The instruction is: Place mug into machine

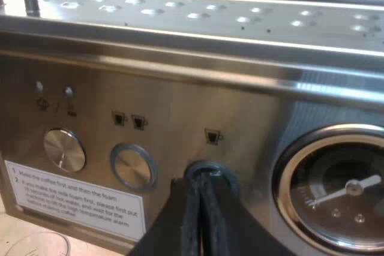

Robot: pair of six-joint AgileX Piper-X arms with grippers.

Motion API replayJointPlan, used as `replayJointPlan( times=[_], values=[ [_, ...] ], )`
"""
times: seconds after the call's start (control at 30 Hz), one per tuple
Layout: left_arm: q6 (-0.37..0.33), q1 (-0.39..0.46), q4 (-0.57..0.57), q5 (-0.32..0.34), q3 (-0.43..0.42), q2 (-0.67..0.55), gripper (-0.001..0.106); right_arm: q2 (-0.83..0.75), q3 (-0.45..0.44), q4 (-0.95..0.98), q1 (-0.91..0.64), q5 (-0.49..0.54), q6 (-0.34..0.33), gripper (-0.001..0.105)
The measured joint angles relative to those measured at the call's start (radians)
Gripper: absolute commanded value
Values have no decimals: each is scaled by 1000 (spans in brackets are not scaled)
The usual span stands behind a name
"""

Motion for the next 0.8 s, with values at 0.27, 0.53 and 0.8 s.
replayJointPlan(
  times=[0.27, 0.53, 0.8],
  values=[
    [0, 0, 0, 0, 0, 0, 79, 0, 0, 0, -3, 0, 0, 0],
    [7, 0, 23, 0, 0, 0, 79, 0, 0, 0, -3, 0, 0, 0],
    [29, 0, 30, 0, 0, 0, 79, -42, 0, 11, 21, 34, 0, 0]
  ],
)
